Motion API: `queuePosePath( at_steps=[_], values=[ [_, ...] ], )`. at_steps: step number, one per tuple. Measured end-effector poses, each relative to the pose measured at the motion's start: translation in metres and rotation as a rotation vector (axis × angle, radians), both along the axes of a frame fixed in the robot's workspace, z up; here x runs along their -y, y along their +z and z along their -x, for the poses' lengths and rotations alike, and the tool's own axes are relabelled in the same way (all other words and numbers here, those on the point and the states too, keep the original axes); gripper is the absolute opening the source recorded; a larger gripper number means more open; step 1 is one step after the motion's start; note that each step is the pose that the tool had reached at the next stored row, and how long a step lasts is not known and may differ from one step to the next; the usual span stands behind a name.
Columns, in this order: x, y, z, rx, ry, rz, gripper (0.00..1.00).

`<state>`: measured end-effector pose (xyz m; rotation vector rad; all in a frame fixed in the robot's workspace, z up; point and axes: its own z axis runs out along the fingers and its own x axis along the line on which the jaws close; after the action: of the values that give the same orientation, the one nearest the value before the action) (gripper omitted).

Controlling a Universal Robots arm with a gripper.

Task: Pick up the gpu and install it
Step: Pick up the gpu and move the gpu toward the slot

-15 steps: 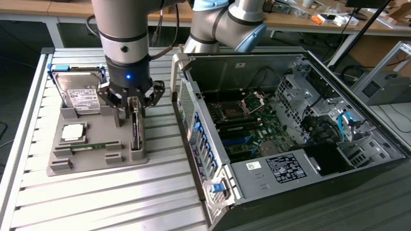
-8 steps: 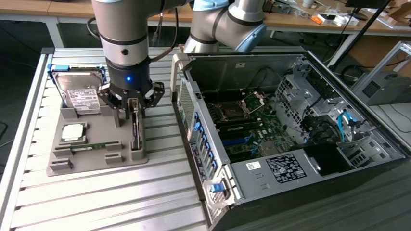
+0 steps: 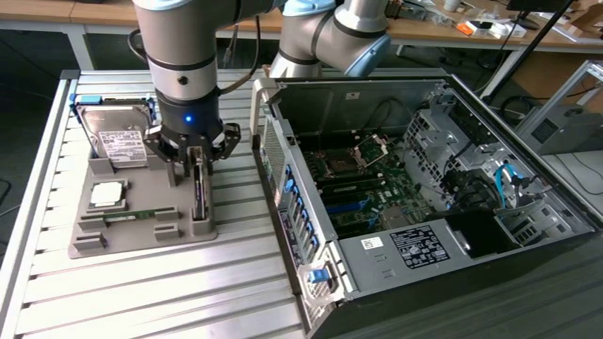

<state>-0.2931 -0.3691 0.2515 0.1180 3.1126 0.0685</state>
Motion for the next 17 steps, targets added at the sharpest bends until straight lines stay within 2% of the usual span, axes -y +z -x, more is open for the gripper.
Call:
queuePosePath(
  at_steps=[17],
  values=[
    [0.0000, -0.0035, 0.0006, 0.0001, 0.000, -0.0001, 0.42]
  ],
)
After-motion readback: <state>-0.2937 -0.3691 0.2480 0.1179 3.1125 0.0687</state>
